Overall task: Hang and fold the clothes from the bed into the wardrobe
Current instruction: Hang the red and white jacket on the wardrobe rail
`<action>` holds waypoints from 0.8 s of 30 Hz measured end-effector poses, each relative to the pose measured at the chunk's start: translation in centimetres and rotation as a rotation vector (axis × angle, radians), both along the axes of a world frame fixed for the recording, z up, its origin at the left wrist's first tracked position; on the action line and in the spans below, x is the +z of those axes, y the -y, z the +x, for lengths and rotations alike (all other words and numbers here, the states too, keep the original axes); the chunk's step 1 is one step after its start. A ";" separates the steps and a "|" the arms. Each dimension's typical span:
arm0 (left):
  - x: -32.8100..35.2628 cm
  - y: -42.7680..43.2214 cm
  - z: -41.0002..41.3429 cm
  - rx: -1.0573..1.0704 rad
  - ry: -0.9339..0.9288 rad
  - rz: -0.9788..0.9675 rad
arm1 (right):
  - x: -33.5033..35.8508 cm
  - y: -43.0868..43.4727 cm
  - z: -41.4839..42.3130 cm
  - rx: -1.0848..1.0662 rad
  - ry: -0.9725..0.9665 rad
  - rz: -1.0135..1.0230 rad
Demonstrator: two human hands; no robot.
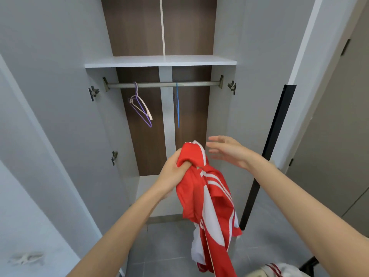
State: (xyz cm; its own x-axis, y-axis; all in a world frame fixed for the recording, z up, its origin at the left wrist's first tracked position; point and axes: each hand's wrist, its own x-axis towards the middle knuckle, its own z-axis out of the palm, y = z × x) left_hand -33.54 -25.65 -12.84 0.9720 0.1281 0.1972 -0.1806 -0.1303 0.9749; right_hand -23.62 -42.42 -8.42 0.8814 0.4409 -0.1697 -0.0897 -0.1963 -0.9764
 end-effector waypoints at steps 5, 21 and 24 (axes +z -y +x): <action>-1.2 1.1 1.0 0.004 -0.148 -0.193 | -1.2 1.6 -2.6 -0.055 0.175 -0.168; 4.7 0.3 1.8 -0.076 0.062 -0.691 | -7.1 -3.6 -4.5 -0.134 0.525 -0.150; 5.0 -2.1 1.0 -0.030 0.151 -0.571 | -6.1 -3.9 -3.7 -0.154 0.576 -0.161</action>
State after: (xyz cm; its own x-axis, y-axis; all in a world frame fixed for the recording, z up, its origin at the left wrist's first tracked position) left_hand -32.53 -23.57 -7.79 0.9433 0.2280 0.2414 -0.3184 0.4149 0.8523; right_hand -27.30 -38.51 -14.53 0.9027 0.3096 0.2989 0.4043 -0.3725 -0.8353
